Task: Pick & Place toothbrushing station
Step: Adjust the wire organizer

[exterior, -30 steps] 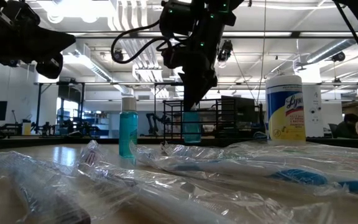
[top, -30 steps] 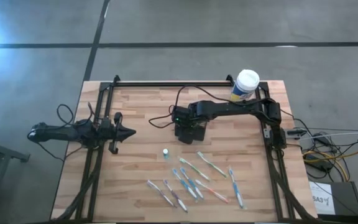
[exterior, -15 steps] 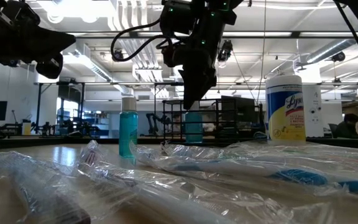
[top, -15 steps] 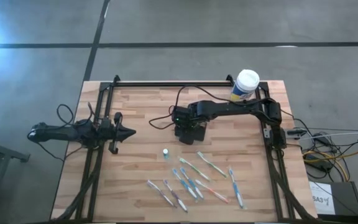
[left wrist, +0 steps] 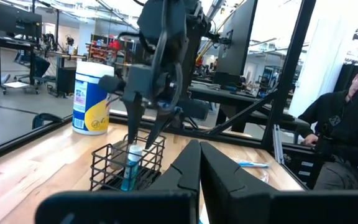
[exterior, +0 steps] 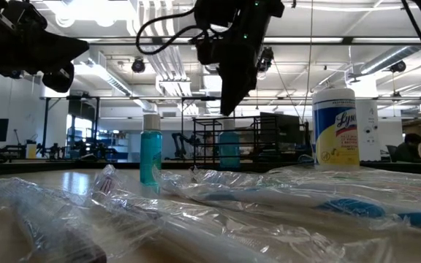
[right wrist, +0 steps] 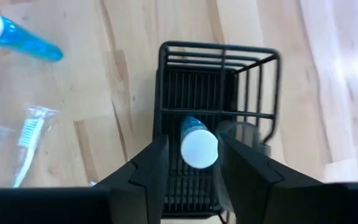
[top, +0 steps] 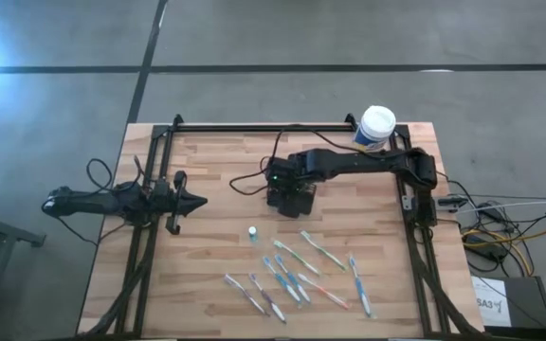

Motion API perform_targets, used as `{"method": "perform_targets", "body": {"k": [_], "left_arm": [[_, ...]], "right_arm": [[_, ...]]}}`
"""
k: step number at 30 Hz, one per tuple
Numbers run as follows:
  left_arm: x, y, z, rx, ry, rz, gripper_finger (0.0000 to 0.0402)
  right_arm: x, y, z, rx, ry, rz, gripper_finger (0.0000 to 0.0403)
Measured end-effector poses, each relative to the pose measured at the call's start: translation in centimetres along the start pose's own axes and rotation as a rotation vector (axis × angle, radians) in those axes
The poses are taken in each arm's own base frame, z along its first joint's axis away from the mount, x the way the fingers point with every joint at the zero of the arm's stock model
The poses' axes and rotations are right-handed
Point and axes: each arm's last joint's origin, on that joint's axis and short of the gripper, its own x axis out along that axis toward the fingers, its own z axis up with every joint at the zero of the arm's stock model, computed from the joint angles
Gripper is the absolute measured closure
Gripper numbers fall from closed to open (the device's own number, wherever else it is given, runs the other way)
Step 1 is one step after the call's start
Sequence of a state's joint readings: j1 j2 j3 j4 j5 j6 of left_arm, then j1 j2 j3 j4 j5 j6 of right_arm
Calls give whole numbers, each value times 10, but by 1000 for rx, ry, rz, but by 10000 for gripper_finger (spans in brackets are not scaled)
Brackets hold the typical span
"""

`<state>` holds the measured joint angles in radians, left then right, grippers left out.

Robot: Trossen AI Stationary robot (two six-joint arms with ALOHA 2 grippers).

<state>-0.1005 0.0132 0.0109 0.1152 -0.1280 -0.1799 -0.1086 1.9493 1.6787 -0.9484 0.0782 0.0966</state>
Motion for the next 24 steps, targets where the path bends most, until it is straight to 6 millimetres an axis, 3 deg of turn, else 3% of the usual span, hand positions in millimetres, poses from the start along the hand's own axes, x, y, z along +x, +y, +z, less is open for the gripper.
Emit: {"method": "perform_targets", "body": {"k": [4,8,16,21,24], "left_arm": [[0,0,0,0,1,0,394],[0,0,0,-12,2,15,394],[3,6,-8,-69,63,189,394],[8,9,-13,-59,102,280,394],[12,10,-15,-65,144,323,397]], "right_arm": [[-24,-3,-2,-11,-42,1,266],[-55,7,-16,-51,-70,15,266],[-99,44,-61,-176,-519,29,298],[-93,54,-103,-172,-787,94,341],[-81,54,-127,-157,-844,124,374]]}}
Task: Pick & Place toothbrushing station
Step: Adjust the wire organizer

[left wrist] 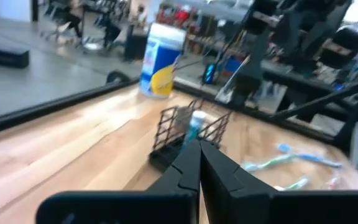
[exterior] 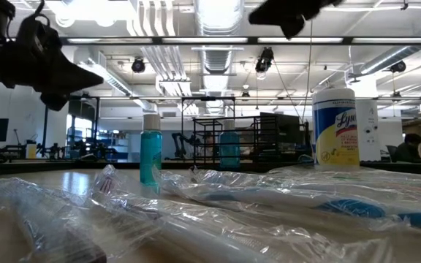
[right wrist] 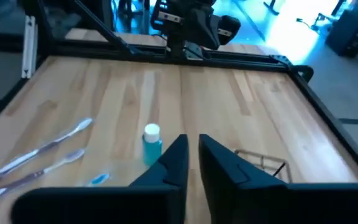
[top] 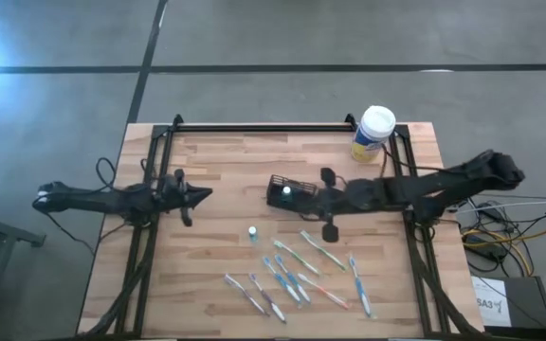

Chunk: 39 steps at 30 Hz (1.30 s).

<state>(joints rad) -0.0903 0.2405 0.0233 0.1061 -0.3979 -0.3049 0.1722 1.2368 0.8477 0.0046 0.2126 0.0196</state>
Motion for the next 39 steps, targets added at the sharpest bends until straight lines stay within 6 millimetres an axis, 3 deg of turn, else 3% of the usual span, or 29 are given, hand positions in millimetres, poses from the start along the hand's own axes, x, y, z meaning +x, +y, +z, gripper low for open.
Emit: {"method": "perform_targets", "body": {"k": [7,13,19,31,39], "left_arm": [[17,-4,7,-7,91,73,399],[46,-2,22,44,158,221,400],[86,10,39,33,257,186,401],[164,19,34,48,454,64,401],[188,18,24,28,514,33,401]], "right_arm": [[-6,3,-45,99,-65,-27,392],[7,13,-69,148,-2,-36,392],[25,30,-84,143,32,-30,392],[59,41,-121,157,189,-122,392],[56,36,-130,213,193,-243,392]]}}
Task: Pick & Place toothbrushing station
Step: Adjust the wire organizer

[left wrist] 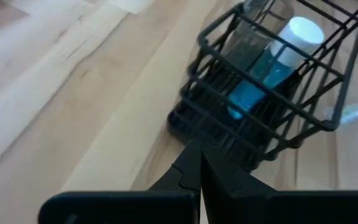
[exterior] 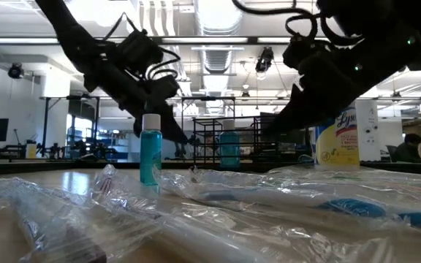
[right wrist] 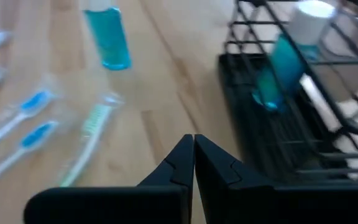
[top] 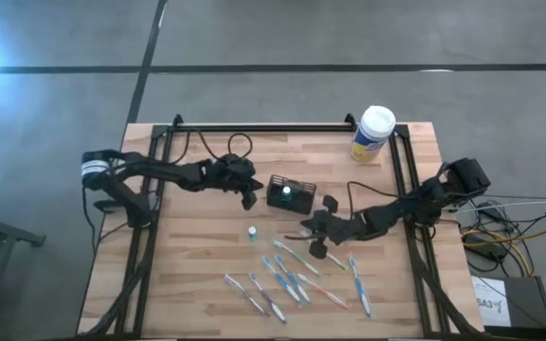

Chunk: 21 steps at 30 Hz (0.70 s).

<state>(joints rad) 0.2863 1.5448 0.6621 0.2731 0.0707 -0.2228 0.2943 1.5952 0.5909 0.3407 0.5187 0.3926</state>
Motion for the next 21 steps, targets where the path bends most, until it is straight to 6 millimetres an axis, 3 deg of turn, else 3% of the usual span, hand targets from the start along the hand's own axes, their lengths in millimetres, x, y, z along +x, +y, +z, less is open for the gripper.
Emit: {"method": "perform_targets", "body": {"k": [9,21], "left_arm": [[11,-18,-4,29,29,-47,401],[11,-36,-5,48,12,-96,400]], "right_arm": [[-2,-14,-12,65,16,-139,392],[6,-32,-8,119,14,-202,392]]}}
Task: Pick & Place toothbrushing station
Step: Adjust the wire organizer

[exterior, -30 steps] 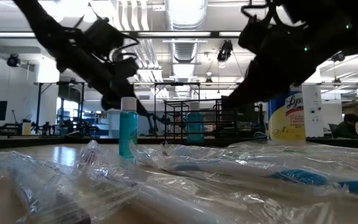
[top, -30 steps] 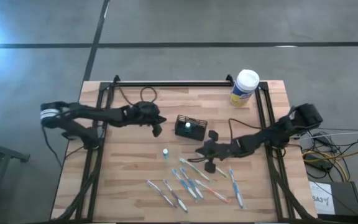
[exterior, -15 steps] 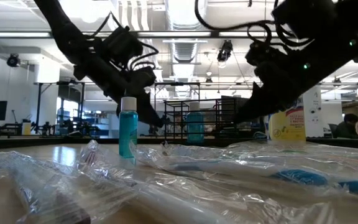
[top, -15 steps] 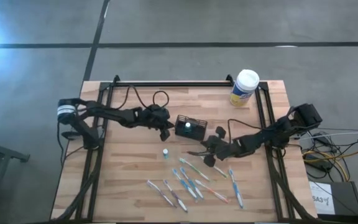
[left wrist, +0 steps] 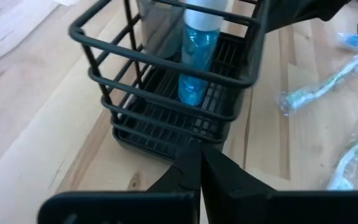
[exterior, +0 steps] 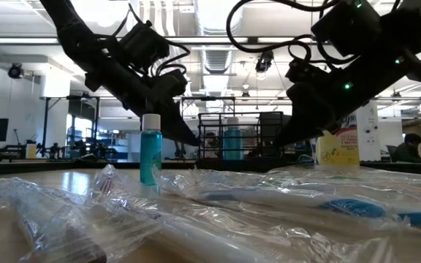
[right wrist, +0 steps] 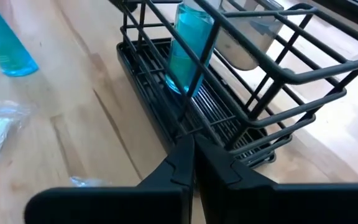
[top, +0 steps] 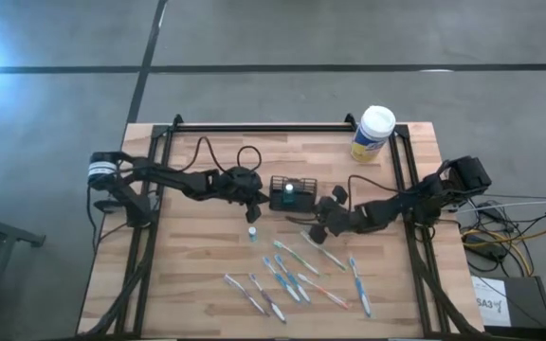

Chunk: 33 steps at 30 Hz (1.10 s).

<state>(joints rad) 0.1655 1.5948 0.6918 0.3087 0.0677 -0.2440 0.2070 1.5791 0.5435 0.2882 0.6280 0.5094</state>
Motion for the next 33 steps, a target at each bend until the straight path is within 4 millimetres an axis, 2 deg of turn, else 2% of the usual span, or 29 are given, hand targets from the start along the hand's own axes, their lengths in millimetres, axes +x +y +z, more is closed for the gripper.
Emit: {"method": "perform_targets", "body": {"k": [9,20,33], "left_arm": [[0,-2,-4,-12,13,-3,399],[1,-20,-9,21,30,-52,400],[-1,-20,-8,31,24,-37,398]], "right_arm": [[0,1,0,10,17,33,392],[0,-4,-9,64,72,20,392],[-2,-4,-13,48,82,24,392]]}}
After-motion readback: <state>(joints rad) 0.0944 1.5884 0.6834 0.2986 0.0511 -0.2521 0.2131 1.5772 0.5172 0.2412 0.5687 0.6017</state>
